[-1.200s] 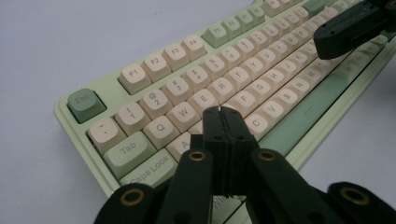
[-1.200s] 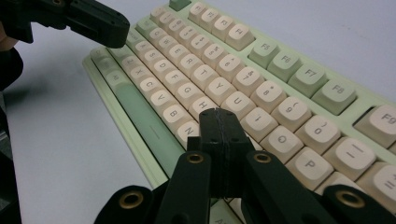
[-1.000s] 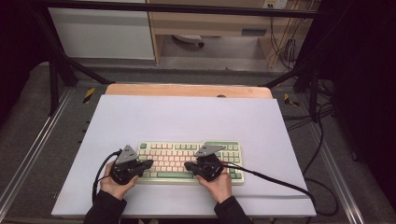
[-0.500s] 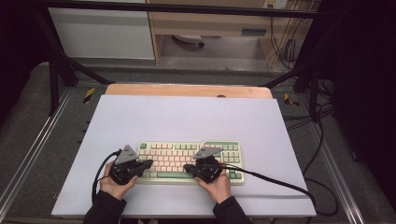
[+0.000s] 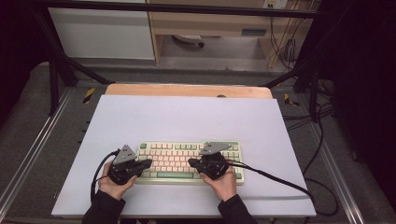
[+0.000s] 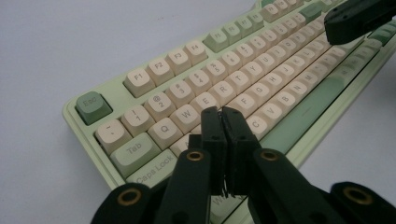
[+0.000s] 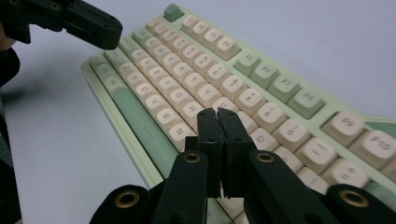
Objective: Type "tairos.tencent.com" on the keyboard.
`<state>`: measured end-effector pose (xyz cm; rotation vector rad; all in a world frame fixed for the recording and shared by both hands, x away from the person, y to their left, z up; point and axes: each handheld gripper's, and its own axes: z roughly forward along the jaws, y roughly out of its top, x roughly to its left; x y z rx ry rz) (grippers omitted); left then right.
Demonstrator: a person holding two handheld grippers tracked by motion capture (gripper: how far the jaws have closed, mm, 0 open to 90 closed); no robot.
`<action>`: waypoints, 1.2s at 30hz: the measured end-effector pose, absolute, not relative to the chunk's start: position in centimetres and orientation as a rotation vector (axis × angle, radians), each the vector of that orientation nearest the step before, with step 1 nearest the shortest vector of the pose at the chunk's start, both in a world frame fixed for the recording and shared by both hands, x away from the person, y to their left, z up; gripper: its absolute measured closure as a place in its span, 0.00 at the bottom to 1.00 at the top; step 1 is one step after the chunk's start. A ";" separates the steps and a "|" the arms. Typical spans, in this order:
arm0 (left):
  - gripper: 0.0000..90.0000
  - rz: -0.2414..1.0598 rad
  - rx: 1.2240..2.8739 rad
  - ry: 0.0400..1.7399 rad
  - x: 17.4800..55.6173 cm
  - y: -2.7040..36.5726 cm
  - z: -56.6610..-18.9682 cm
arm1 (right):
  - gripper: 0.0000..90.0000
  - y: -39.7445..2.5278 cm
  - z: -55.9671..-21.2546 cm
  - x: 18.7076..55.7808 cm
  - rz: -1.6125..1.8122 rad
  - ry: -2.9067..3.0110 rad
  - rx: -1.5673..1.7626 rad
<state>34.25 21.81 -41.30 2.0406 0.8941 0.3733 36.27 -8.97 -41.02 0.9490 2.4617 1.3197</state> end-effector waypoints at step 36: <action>0.06 0.409 2.085 0.892 33.4 26.5 -42.4 | 0.05 -24.5 -42.2 35.5 1.277 2.284 1.207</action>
